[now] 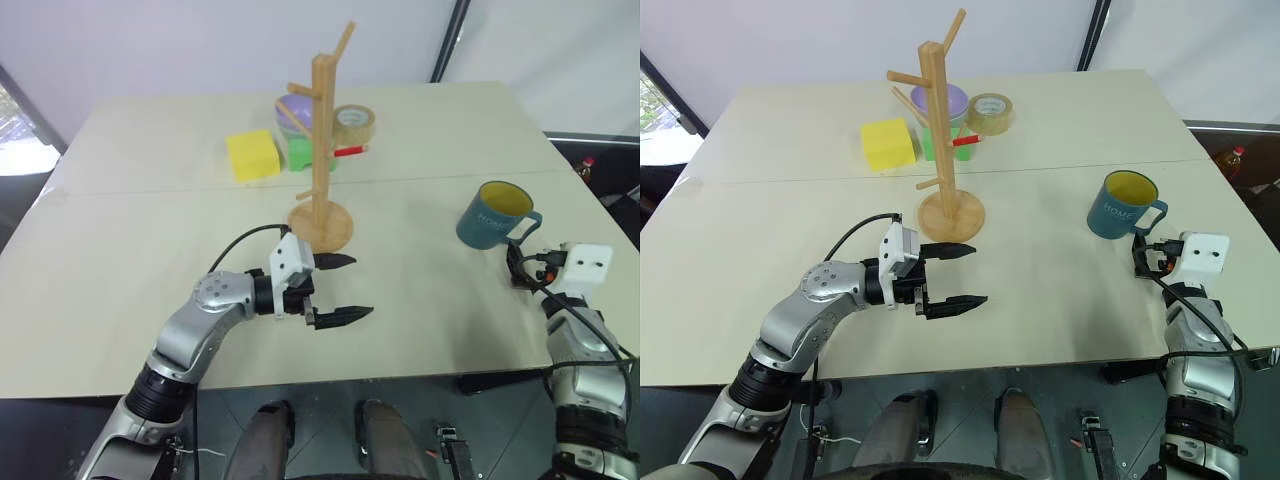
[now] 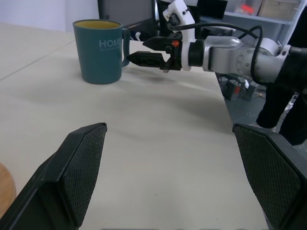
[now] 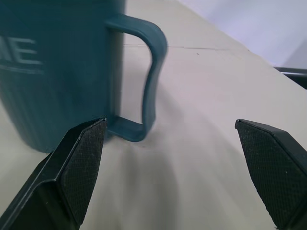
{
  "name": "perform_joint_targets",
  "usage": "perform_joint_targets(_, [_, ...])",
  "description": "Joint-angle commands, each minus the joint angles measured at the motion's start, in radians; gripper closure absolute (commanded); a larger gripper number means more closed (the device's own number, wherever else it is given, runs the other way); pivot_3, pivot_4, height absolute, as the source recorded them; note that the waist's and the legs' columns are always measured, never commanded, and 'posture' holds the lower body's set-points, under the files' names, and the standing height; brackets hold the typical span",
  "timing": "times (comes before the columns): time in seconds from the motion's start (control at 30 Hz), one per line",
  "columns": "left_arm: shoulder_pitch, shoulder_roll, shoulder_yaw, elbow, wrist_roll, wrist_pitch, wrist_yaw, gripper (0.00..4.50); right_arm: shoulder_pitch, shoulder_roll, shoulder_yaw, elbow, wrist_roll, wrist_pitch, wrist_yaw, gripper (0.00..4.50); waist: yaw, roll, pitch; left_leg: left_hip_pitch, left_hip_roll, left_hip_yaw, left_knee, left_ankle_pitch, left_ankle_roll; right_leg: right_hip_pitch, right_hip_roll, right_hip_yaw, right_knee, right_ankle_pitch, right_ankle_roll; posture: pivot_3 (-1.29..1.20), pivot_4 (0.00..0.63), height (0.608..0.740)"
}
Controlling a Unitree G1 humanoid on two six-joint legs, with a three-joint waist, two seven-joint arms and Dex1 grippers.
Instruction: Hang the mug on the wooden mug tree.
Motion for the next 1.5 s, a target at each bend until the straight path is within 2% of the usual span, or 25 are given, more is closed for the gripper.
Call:
perform_joint_targets(0.03, [-0.008, 0.004, 0.019, -0.05, -0.017, -0.003, 0.002, 0.0, -0.044, -0.022, -0.002, 0.047, -0.015, -0.05, -0.002, 0.07, 0.0, 0.0, 0.0, 0.0, 0.0, 0.0, 0.0, 0.0, 0.0, 0.0, 0.0, 0.0, 0.0, 0.0, 0.0, 0.0, 0.15, 0.74])
perform_joint_targets(0.33, [-0.014, 0.005, 0.028, -0.072, -0.025, 0.013, 0.006, 0.0, -0.152, -0.054, 0.017, 0.249, -0.044, -0.122, 0.013, 0.07, -0.001, 0.0, 0.0, 0.001, 0.0, 0.0, 0.001, 0.0, 0.0, 0.0, 0.0, 0.0, 0.003, 0.0, 0.0, 0.0, 0.15, 0.74])
perform_joint_targets(0.37, [-0.015, 0.005, 0.028, -0.07, -0.024, 0.012, 0.006, 0.0, -0.164, -0.057, 0.02, 0.269, -0.046, -0.132, 0.016, 0.29, -0.001, 0.0, 0.0, 0.001, 0.0, 0.0, 0.001, 0.0, 0.0, 0.0, 0.0, 0.0, 0.003, 0.0, 0.0, 0.0, 0.15, 0.74])
perform_joint_targets(0.43, [-0.017, 0.005, 0.027, -0.069, -0.023, 0.012, 0.005, 0.0, -0.182, -0.063, 0.026, 0.302, -0.047, -0.149, 0.02, 0.9, -0.002, 0.0, 0.0, 0.001, 0.0, 0.0, 0.002, 0.0, 0.0, 0.0, 0.0, 0.001, 0.004, 0.0, 0.0, 0.0, 0.15, 0.74])
perform_joint_targets(0.67, [-0.008, 0.006, 0.03, -0.073, -0.02, 0.013, 0.013, 0.0, -0.223, -0.071, 0.039, 0.367, -0.037, -0.191, 0.07, 4.47, -0.001, 0.0, 0.0, 0.002, 0.0, 0.0, 0.002, 0.0, 0.0, 0.0, 0.001, 0.001, 0.006, 0.0, 0.0, 0.0, 0.15, 0.74])
perform_joint_targets(0.93, [0.007, 0.016, 0.049, -0.06, -0.017, 0.005, 0.022, 0.0, -0.199, -0.081, 0.054, 0.281, -0.024, -0.213, 0.147, 4.47, -0.002, 0.0, 0.0, 0.002, 0.0, 0.0, 0.003, 0.0, 0.0, 0.0, 0.001, 0.002, 0.007, 0.0, 0.0, 0.0, 0.15, 0.74])
perform_joint_targets(1.13, [0.022, 0.043, 0.112, -0.021, -0.007, -0.017, 0.035, 0.0, -0.142, -0.126, 0.14, 0.056, -0.058, -0.189, 0.251, 4.47, -0.004, 0.0, 0.0, 0.003, 0.0, 0.0, 0.003, 0.0, 0.0, -0.001, 0.002, 0.002, 0.008, 0.0, 0.0, 0.0, 0.15, 0.74])
perform_joint_targets(1.27, [0.033, 0.083, 0.218, 0.039, -0.012, -0.055, 0.048, 0.0, -0.137, -0.202, 0.256, -0.226, -0.01, -0.119, 0.432, 4.47, -0.006, 0.001, 0.001, 0.003, 0.001, 0.0, 0.003, 0.0, 0.0, -0.001, 0.002, 0.002, 0.008, 0.0, 0.0, 0.0, 0.15, 0.74])
perform_joint_targets(1.37, [0.037, 0.116, 0.285, 0.062, -0.038, -0.075, 0.028, 0.0, -0.192, -0.247, 0.325, -0.354, 0.016, -0.04, 0.519, 4.47, -0.006, 0.001, 0.001, 0.003, 0.002, 0.0, 0.002, 0.0, 0.0, -0.002, 0.003, 0.002, 0.009, 0.0, 0.0, 0.0, 0.15, 0.74])
perform_joint_targets(1.5, [0.012, 0.149, 0.368, 0.056, -0.101, -0.052, 0.016, 0.0, -0.341, -0.266, 0.393, -0.384, 0.024, 0.043, 0.592, 4.47, 0.002, -0.001, 0.002, 0.002, 0.002, -0.001, 0.003, 0.0, 0.0, -0.002, 0.002, 0.002, 0.008, 0.0, 0.0, 0.0, 0.15, 0.74])
